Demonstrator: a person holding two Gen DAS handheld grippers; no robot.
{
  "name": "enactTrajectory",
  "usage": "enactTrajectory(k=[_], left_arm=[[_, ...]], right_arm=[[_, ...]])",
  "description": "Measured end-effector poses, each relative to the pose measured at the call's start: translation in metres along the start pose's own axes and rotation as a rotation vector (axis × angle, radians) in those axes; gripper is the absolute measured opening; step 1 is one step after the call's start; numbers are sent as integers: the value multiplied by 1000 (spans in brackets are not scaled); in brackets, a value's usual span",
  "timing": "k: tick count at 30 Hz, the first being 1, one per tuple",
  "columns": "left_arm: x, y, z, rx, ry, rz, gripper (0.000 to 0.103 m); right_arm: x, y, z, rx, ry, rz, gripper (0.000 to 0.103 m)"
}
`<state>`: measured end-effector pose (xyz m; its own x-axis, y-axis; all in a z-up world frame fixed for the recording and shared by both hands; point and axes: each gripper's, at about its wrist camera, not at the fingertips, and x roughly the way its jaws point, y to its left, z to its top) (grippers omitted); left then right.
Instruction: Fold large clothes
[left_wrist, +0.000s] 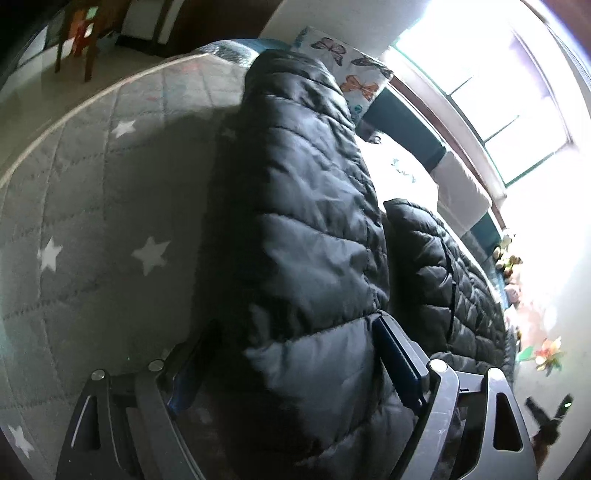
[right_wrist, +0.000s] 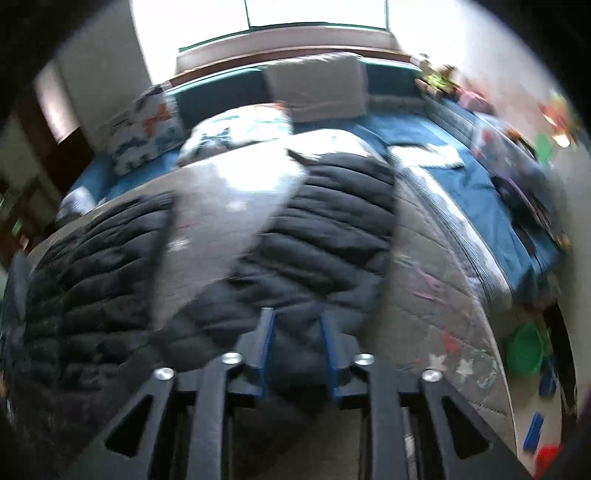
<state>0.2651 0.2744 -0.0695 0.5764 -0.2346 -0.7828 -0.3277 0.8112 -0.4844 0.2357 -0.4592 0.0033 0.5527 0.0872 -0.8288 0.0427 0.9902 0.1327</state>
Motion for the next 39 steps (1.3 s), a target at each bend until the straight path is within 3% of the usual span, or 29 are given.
enactTrajectory(k=[2, 5, 8, 14, 16, 19, 22, 25, 27, 29, 32, 39], left_arm=[[4, -11, 1, 55, -5, 29, 64], [2, -27, -1, 134, -44, 145, 32], [-12, -37, -8, 179, -126, 269, 17], [-76, -32, 5, 184, -340, 424, 14], [-79, -23, 13, 177, -355, 482, 14], [-63, 0, 21, 147, -274, 495, 14], [-54, 11, 19, 148, -197, 499, 23], [-67, 10, 22, 171, -200, 469, 39], [-84, 7, 28, 176, -231, 424, 71], [-107, 4, 32, 162, -284, 369, 87], [-138, 24, 41, 56, -346, 288, 89], [-143, 101, 60, -236, -285, 170, 89]], right_arm=[[-8, 18, -4, -46, -7, 35, 61], [-14, 57, -16, -147, 8, 105, 61], [-18, 89, -28, -251, 30, 140, 61], [-27, 143, -40, -418, 32, 173, 61], [-31, 155, -43, -432, 22, 210, 61], [-6, 162, -45, -417, 78, 246, 64], [40, 164, -58, -406, 211, 240, 65], [41, 171, -65, -484, 191, 185, 68], [31, 174, -62, -495, 178, 177, 68], [17, 175, -60, -484, 169, 217, 68], [-1, 178, -65, -476, 150, 257, 68], [-7, 194, -77, -484, 160, 284, 68]])
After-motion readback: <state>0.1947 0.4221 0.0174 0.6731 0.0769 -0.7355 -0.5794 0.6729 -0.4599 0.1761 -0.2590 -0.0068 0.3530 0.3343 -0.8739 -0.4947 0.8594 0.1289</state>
